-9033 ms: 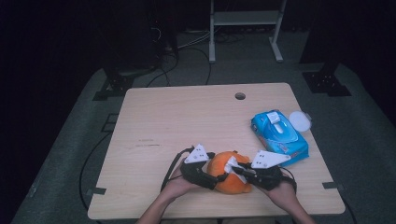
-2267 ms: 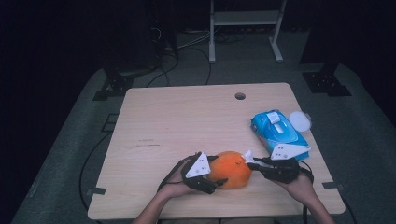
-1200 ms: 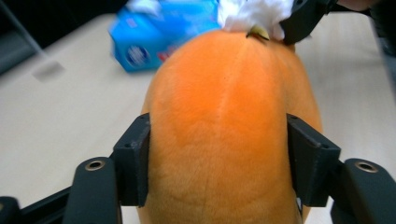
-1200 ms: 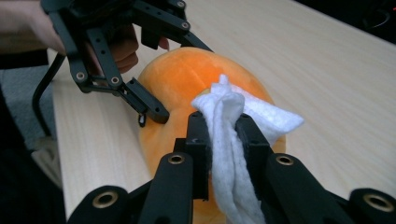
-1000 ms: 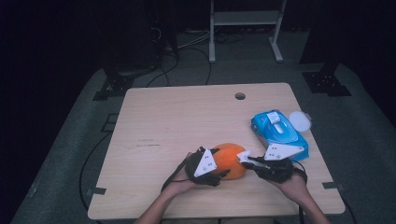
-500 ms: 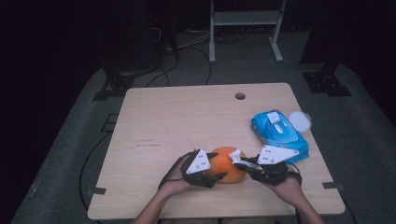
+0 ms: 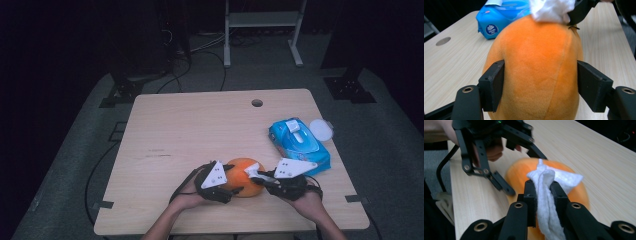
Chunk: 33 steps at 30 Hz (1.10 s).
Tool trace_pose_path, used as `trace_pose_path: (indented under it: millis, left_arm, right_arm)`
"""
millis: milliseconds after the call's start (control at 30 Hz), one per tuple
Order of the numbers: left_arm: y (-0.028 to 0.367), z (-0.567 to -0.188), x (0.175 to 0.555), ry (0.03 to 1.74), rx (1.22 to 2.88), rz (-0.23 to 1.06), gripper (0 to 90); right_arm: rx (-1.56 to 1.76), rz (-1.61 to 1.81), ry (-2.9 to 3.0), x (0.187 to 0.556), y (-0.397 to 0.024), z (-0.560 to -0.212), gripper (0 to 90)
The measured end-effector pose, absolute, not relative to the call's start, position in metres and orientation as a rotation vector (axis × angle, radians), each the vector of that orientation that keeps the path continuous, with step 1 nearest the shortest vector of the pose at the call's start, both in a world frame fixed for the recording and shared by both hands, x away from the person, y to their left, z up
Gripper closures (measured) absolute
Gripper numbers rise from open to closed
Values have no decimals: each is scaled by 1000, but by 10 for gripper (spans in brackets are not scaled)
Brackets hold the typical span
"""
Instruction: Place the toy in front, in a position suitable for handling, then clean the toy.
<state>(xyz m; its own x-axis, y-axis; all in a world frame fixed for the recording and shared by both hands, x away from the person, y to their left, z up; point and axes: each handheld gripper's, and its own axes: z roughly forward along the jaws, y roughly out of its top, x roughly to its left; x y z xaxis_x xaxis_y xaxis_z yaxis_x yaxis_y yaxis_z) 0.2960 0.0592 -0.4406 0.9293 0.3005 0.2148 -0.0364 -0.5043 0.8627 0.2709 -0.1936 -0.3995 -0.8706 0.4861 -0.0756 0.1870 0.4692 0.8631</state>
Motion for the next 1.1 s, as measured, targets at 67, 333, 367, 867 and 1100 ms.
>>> trace_pose_path:
  millis: [67, 333, 367, 867, 1100]
  left_arm:
    - [60, -441, 296, 196, 2060, 399, 279]
    - [64, -445, 303, 241, 2028, 337, 262]
    - [65, -445, 304, 240, 2030, 334, 262]
    - [67, -445, 305, 257, 2028, 321, 262]
    - [65, -444, 307, 264, 2030, 321, 261]
  right_arm:
    - [543, 1337, 2421, 268, -186, -399, 774]
    - [573, 1386, 2432, 279, -189, -404, 776]
    - [566, 1379, 2435, 279, -188, -404, 776]
    - [535, 1333, 2402, 273, -184, -399, 775]
    - [604, 1318, 2383, 275, -205, -405, 775]
